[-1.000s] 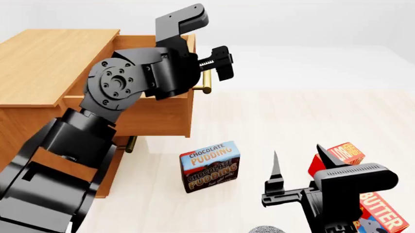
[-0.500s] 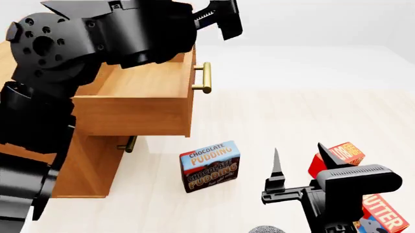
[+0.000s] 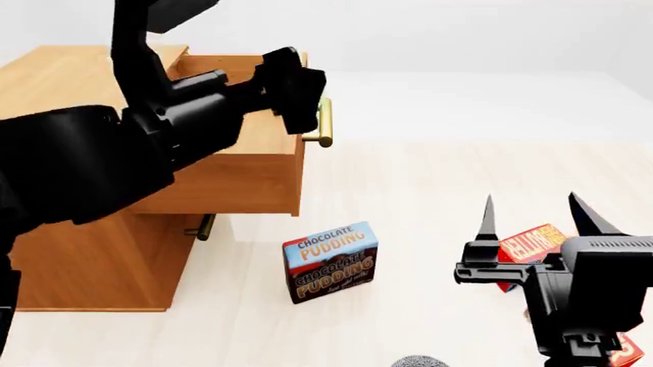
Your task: Put the bowl in the top drawer of the cabinet.
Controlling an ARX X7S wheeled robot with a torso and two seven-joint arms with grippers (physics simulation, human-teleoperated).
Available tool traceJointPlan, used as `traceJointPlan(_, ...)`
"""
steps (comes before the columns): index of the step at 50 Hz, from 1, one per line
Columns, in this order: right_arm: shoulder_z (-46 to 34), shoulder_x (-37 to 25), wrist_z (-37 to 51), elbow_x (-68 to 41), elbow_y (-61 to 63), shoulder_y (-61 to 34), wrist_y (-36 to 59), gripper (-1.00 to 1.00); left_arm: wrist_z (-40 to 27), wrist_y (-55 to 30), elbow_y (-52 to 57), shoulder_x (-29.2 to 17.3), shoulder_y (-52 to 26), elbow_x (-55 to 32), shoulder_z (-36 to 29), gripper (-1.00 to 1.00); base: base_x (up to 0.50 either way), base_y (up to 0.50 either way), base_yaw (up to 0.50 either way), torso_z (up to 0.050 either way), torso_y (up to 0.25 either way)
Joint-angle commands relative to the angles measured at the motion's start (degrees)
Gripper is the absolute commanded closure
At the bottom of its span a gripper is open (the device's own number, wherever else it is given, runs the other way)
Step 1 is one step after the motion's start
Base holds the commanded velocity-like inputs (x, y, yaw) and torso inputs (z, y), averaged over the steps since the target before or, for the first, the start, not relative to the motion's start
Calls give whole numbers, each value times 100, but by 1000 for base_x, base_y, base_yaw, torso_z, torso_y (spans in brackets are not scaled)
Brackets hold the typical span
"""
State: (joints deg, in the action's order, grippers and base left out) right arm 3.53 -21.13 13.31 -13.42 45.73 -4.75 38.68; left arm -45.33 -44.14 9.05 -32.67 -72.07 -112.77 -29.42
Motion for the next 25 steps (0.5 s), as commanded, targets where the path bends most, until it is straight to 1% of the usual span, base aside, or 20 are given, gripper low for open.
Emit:
traceJointPlan(1,282,-188,222,-76,299,-629,726,-100,587,164,1447,-951,1743,77,430,-100,0,0,0,0,0)
traceJointPlan(6,232,-284,278,-30,307,-907,911,-100,896,271,1787,-1217,2453,-8,585,-100,0,0,0,0,0)
traceJointPlan(14,426,-314,277,-99,304,-977,936,-100,1248,482,2363,-1599,3375,-145,896,-100,0,0,0,0,0)
traceJointPlan(18,508,-320,278,-145,373,-968,973,-100,1440,523,2407,-1587,3827,-10,858,-100,0,0,0,0,0)
traceJointPlan(25,637,-309,285,-183,462,-859,912,-100,1631,448,2410,-1413,4307,400,598,-100,0,0,0,0,0)
